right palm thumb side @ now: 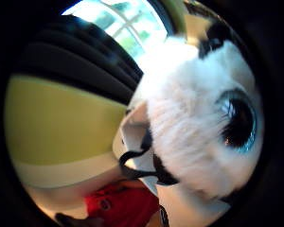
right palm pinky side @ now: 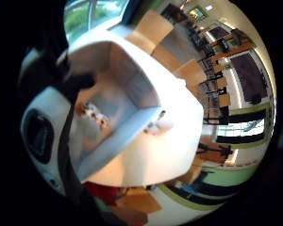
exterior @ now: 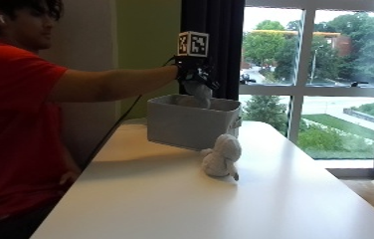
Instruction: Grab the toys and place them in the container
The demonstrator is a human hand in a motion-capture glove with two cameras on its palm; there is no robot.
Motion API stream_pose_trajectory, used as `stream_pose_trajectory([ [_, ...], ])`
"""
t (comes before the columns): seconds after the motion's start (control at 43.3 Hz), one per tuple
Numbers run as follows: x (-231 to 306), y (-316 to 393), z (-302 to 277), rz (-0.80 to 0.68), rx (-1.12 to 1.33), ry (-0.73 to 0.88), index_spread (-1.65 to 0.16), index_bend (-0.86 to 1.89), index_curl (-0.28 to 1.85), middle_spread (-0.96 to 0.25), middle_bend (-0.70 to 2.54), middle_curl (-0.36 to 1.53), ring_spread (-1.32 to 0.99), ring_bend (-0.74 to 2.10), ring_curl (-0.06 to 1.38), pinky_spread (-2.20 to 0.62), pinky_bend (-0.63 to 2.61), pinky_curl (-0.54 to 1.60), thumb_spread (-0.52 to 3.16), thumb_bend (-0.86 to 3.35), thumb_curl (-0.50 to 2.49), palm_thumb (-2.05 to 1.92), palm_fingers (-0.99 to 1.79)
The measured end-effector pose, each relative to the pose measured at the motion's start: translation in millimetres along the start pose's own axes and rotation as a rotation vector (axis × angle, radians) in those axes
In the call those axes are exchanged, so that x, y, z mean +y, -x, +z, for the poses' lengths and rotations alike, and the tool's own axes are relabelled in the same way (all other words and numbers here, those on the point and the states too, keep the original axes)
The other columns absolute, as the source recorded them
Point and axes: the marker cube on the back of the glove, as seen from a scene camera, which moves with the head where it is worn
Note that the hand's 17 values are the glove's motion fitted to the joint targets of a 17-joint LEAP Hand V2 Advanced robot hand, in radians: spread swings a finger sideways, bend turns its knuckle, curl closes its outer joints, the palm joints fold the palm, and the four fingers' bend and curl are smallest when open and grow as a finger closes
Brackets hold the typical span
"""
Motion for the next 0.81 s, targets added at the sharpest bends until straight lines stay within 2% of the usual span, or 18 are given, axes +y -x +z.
stream_pose_trajectory([
  [0.046,3.0,-3.2,5.4,-0.004,0.018,0.07,-0.36,0.4,0.98,-0.35,0.96,0.78,-0.4,1.16,0.52,-0.37,0.97,0.44,0.49,-0.06,0.96,0.41,0.69],
  [0.069,4.2,-5.3,7.1,-0.007,0.023,0.087,-0.36,0.27,0.92,-0.34,0.87,0.74,-0.37,1.05,0.49,-0.31,0.99,0.45,0.61,-0.15,0.91,0.22,0.32],
  [0.115,6.7,-11.1,9.2,-0.009,0.027,0.091,-0.35,0.12,0.9,-0.3,0.7,0.7,-0.29,0.98,0.51,-0.24,1.15,0.53,0.73,-0.12,0.85,0.15,-0.11],
  [0.162,9.8,-18.9,9.7,-0.007,0.022,0.073,-0.35,0.04,0.8,-0.25,0.58,0.65,-0.23,0.83,0.46,-0.18,1.21,0.51,0.81,-0.11,0.79,0.07,-0.3],
  [0.254,18.7,-40.0,9.8,0.011,-0.01,0.049,-0.34,0.04,0.65,-0.19,0.44,0.57,-0.14,0.63,0.34,-0.09,1.2,0.45,0.91,-0.1,0.69,-0.05,-0.33],
  [0.369,34.9,-76.0,10.6,0.061,-0.022,0.043,-0.33,0.07,0.56,-0.14,0.33,0.51,-0.07,0.49,0.28,-0.01,1.15,0.42,0.97,-0.1,0.59,-0.12,-0.31],
  [0.808,98.5,-207.2,49.2,0.238,0.011,0.066,-0.32,0.1,0.36,-0.08,0.15,0.41,-0.01,0.21,0.23,0.09,0.86,0.32,0.99,-0.11,0.35,-0.14,-0.24],
])
